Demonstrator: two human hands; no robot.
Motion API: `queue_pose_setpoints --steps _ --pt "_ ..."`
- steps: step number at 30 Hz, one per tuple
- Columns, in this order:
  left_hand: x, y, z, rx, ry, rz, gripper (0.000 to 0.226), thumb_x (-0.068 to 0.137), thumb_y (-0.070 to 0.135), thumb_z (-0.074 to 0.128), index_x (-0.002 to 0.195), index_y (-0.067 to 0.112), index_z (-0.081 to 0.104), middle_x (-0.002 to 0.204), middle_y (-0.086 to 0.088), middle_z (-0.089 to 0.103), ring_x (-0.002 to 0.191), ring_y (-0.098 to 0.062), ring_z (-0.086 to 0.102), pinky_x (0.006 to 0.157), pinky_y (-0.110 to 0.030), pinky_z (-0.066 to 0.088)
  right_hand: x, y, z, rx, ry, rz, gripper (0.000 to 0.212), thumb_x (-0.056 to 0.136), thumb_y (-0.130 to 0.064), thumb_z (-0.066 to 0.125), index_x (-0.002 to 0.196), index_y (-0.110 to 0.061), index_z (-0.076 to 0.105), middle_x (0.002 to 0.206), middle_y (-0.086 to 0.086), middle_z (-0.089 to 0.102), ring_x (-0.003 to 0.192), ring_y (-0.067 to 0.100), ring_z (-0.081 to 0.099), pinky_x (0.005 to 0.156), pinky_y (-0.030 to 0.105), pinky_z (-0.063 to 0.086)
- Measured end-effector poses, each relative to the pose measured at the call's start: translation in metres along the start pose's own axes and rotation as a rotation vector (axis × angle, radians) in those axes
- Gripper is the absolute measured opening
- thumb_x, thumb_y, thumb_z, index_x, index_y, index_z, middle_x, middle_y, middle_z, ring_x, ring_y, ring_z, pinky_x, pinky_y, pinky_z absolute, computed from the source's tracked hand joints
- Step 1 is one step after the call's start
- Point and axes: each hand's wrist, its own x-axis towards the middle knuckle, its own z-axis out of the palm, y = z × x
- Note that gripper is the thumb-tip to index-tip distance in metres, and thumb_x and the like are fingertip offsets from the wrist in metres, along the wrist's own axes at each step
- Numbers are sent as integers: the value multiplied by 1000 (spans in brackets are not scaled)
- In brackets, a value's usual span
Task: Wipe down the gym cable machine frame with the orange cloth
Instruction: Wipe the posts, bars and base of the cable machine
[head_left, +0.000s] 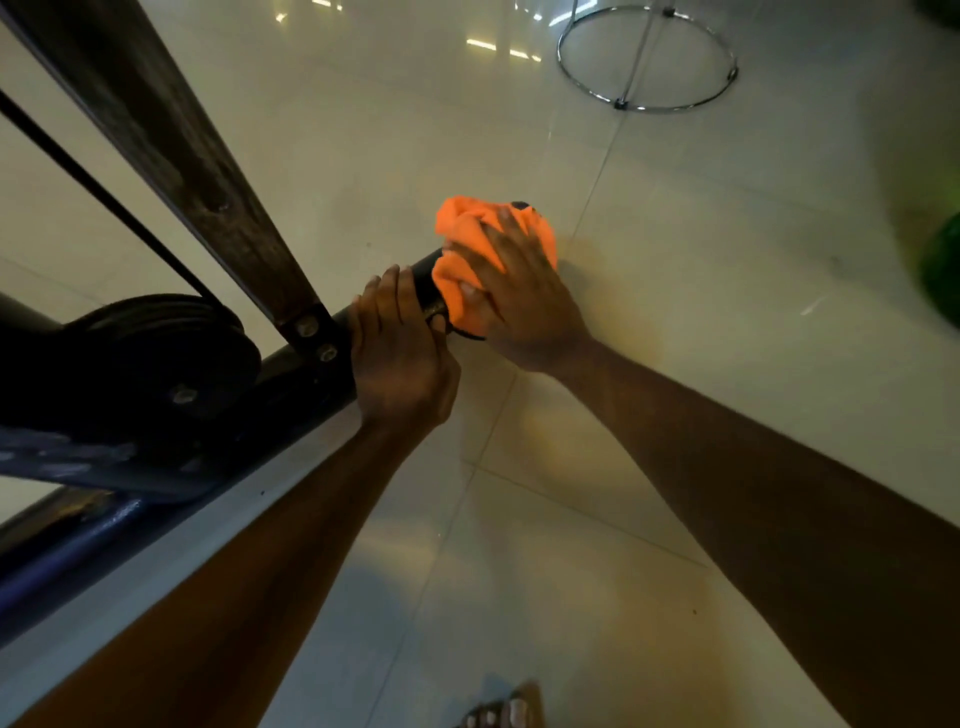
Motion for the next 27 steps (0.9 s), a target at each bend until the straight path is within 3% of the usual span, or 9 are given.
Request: queue_pose_setpoints --steps 4,6,8,10,12,14,19,24,27 --pt "-1 -3 0 14 2 20 56 110 23 47 159 -3 40 160 -22 47 149 -42 43 127 -52 28 44 30 -10 -24 -68 28 45 108 -37 49 137 -9 70 135 24 67 130 46 61 117 57 43" --pt "-1 -3 -2 12 -11 18 56 110 23 48 159 -3 40 160 -22 47 149 -42 43 126 -53 30 58 28 -11 -30 -121 89 45 104 -37 49 128 -8 72 122 25 70 118 47 65 111 59 46" --pt "-1 -4 -3 18 -10 32 57 109 22 48 159 -4 40 159 -23 47 148 -43 44 126 -54 30 47 14 -9 -25 -83 114 44 105 -37 49 135 -13 70 138 23 66 135 45 58 122 61 36" --pt "-2 -4 -3 26 -16 44 57 109 21 48 159 -5 39 160 -23 46 149 -43 43 126 -54 30 17 2 -7 -25 -35 75 45 111 -38 46 150 -21 63 161 18 51 156 40 38 131 60 21" --pt "-1 -3 -3 31 -23 44 58 110 22 48 160 -4 38 161 -22 45 150 -43 42 127 -53 28 -5 5 -10 -44 -45 -5 48 116 -40 40 159 -24 54 171 17 39 164 38 25 131 61 19" --pt "-1 -2 -2 35 -15 41 58 109 23 48 160 -4 38 161 -22 46 150 -43 42 127 -53 29 -1 18 -14 -76 -31 -11 50 116 -43 38 160 -22 53 170 18 39 163 38 28 131 62 21" --pt "-1 -3 -5 55 -26 45 59 108 24 48 160 -4 39 159 -22 47 149 -42 43 127 -52 30 20 4 -8 -56 -26 217 49 114 -39 39 148 -11 60 162 23 48 158 45 35 126 68 26" --pt "1 -3 -5 52 -36 48 59 108 25 46 159 -5 40 159 -24 48 148 -44 44 127 -53 30 4 -3 -11 -26 -65 20 50 116 -43 39 158 -20 55 170 17 41 163 37 27 131 61 19" --pt "0 -8 -4 40 -23 64 59 108 24 47 159 -6 40 159 -25 48 149 -45 44 127 -52 30 23 17 -14 -16 -54 130 51 115 -42 42 149 -9 62 161 23 51 157 43 38 127 61 29"
